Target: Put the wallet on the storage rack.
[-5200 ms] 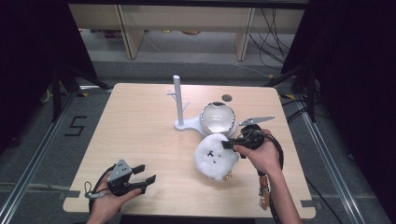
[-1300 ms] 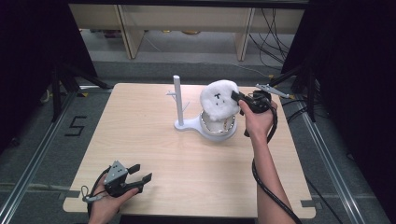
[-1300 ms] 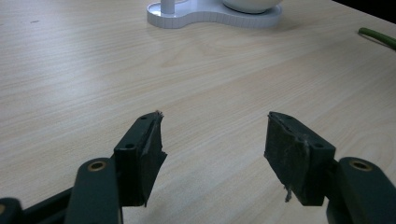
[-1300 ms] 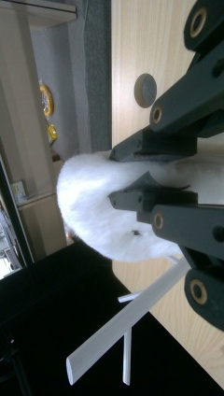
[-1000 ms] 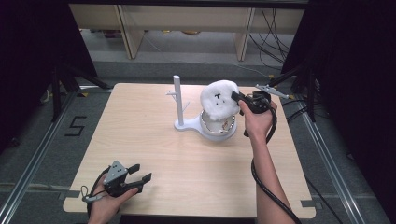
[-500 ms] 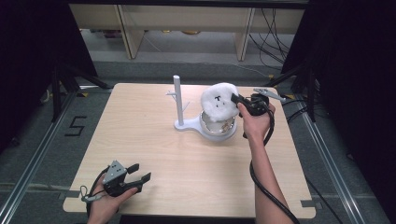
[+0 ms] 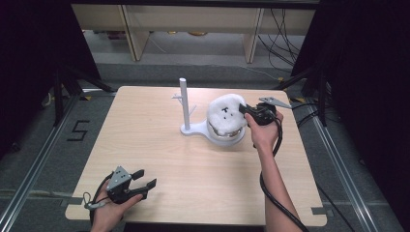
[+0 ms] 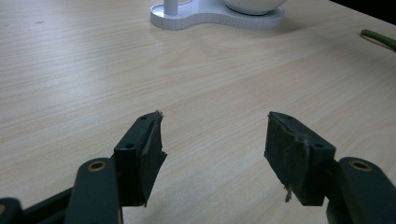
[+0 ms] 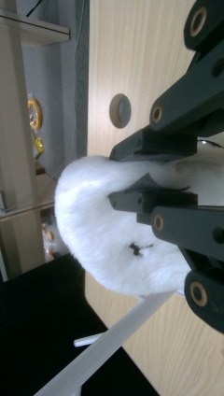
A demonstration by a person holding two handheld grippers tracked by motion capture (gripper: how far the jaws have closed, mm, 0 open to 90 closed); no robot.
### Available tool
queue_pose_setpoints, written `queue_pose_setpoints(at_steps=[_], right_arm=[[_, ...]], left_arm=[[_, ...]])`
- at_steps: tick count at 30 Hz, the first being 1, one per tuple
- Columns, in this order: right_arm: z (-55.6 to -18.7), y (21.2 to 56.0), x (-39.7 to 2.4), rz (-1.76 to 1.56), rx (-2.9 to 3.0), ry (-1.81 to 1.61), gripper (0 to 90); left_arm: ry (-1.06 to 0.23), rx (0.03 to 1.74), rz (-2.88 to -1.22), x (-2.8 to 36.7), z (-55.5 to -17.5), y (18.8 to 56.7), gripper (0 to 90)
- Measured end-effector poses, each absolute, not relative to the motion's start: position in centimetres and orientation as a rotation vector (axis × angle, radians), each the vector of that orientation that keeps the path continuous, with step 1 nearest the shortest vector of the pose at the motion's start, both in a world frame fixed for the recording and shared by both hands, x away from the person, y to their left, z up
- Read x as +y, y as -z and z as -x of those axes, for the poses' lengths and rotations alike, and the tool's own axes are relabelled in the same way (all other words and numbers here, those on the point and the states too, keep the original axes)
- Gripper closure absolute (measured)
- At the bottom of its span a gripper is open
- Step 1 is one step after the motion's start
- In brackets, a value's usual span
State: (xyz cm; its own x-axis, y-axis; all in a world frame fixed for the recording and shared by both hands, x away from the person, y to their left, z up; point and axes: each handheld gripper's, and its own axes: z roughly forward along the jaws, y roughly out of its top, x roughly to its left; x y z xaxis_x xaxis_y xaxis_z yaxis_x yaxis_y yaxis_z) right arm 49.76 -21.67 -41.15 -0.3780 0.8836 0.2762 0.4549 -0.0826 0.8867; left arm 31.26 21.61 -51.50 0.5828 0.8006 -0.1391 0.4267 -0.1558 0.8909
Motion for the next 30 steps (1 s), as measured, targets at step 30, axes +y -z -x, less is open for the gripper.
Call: queue_pose_setpoints(at_steps=[30], right_arm=[[-49.3,42.5,-21.5,-1.381,1.858,-1.237,69.8]], left_arm=[[-0.458,1.010,-1.763,21.7,-31.3,51.5,35.9]])
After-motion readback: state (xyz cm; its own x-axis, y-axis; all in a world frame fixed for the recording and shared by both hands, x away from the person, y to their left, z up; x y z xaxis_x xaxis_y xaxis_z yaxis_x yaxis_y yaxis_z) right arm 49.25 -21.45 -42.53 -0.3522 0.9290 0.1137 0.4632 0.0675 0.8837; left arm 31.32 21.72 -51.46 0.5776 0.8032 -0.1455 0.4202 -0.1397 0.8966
